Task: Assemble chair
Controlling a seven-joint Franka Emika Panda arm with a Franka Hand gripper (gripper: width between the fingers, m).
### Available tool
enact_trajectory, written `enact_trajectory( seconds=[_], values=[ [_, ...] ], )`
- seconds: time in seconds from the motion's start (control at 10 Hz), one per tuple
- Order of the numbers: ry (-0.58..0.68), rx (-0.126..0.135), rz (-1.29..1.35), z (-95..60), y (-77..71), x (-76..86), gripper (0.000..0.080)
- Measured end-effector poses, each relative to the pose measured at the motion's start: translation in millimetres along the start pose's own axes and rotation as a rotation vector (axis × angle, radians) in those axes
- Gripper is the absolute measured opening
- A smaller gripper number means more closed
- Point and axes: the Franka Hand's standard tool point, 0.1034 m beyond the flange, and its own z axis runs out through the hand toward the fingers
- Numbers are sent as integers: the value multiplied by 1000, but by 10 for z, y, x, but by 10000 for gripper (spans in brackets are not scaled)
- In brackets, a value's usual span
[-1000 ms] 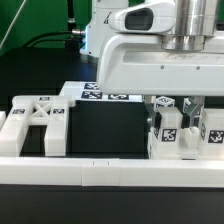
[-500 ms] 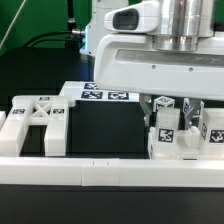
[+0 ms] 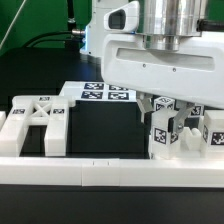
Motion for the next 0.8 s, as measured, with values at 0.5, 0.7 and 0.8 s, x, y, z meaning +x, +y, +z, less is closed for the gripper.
enact_trajectory(
  seconds=[0.5, 0.7, 0.8],
  values=[
    [-21, -5, 380, 2, 38, 15, 288],
    [-24, 1, 608, -1, 50, -6, 288],
    [-26, -7, 703, -5, 50, -18, 291]
  ],
)
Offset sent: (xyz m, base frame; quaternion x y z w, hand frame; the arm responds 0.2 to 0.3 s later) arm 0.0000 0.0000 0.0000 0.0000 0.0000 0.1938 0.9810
